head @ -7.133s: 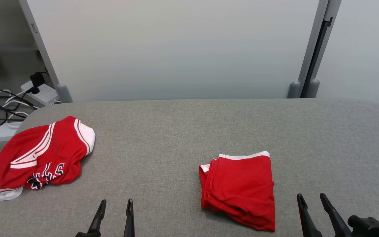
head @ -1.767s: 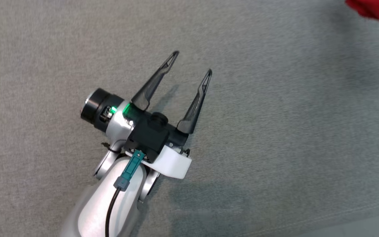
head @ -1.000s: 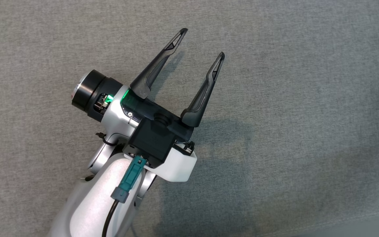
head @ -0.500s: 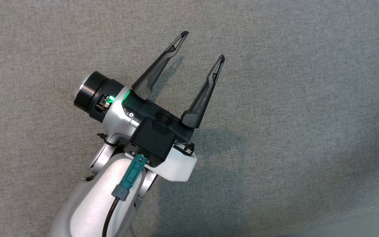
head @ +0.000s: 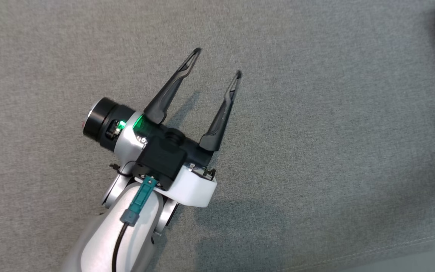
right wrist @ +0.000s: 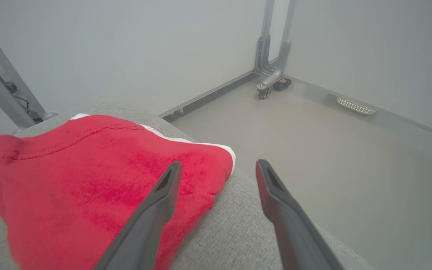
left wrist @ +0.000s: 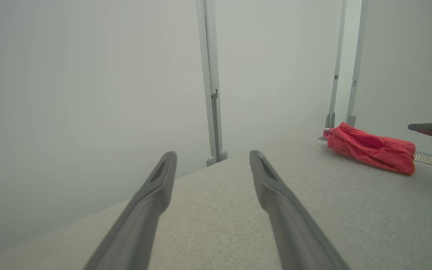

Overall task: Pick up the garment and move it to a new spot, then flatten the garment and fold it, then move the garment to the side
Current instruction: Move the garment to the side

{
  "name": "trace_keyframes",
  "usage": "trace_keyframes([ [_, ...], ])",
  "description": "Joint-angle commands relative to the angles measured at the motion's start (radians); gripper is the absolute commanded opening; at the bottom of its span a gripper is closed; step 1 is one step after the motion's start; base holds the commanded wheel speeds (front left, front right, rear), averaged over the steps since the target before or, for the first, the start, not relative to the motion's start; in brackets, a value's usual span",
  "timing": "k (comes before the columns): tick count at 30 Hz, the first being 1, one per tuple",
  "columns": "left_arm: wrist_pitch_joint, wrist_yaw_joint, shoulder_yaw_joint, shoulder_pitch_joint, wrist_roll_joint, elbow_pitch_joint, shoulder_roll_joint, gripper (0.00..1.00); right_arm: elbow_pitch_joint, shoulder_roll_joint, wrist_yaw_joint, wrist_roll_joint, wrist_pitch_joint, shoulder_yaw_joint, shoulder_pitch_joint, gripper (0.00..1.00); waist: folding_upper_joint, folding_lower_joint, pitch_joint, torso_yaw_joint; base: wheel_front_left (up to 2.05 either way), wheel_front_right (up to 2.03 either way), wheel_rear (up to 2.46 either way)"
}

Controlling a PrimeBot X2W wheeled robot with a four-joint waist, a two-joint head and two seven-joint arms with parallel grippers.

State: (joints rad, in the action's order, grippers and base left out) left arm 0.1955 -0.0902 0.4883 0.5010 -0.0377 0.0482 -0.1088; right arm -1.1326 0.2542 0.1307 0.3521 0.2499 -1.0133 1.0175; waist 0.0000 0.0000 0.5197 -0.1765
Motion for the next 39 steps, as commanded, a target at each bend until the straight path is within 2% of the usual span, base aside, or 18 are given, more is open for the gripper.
trace_keyframes([
  [1,0.005,-0.01,-0.033,-0.013,-0.008,0.021,-0.004,1.0,0.028,0.008,0.0,0.016,0.011,0.009,0.008,1.0,0.0,0.0,-0.029,0.004,0.0,0.0,0.0],
  [4,0.019,-0.033,-0.06,-0.048,-0.051,0.0,0.007,1.0,0.085,-0.038,0.0,0.037,0.011,0.045,0.025,1.0,0.0,0.0,-0.076,0.015,0.0,0.0,0.0],
  [7,0.031,-0.056,-0.091,-0.088,-0.1,-0.026,0.018,1.0,0.13,-0.089,0.0,-0.003,0.011,0.127,0.006,1.0,0.0,0.0,-0.13,0.03,0.0,0.0,0.0],
  [14,0.046,-0.101,-0.142,-0.179,-0.178,-0.071,0.031,1.0,0.209,-0.149,0.0,-0.163,0.012,0.41,-0.119,1.0,0.0,0.0,-0.262,0.09,0.0,0.0,0.0],
  [21,0.055,-0.116,-0.174,-0.248,-0.226,-0.115,0.033,1.0,0.309,-0.161,0.0,-0.337,0.012,0.674,-0.252,1.0,0.0,0.0,-0.367,0.16,0.0,0.0,0.0],
  [30,0.061,-0.124,-0.205,-0.321,-0.26,-0.16,0.028,1.0,0.465,-0.158,0.0,-0.503,0.012,0.967,-0.434,1.0,0.0,0.0,-0.484,0.211,0.0,0.0,0.0],
  [34,0.064,-0.118,-0.218,-0.35,-0.273,-0.159,0.029,1.0,0.554,-0.147,0.0,-0.548,0.012,1.053,-0.53,1.0,0.0,0.0,-0.525,0.228,0.0,0.0,0.0],
  [39,0.066,-0.108,-0.238,-0.373,-0.265,-0.147,0.03,1.0,0.698,-0.144,0.0,-0.583,0.012,1.098,-0.642,1.0,0.0,0.0,-0.553,0.244,0.0,0.0,0.0],
])
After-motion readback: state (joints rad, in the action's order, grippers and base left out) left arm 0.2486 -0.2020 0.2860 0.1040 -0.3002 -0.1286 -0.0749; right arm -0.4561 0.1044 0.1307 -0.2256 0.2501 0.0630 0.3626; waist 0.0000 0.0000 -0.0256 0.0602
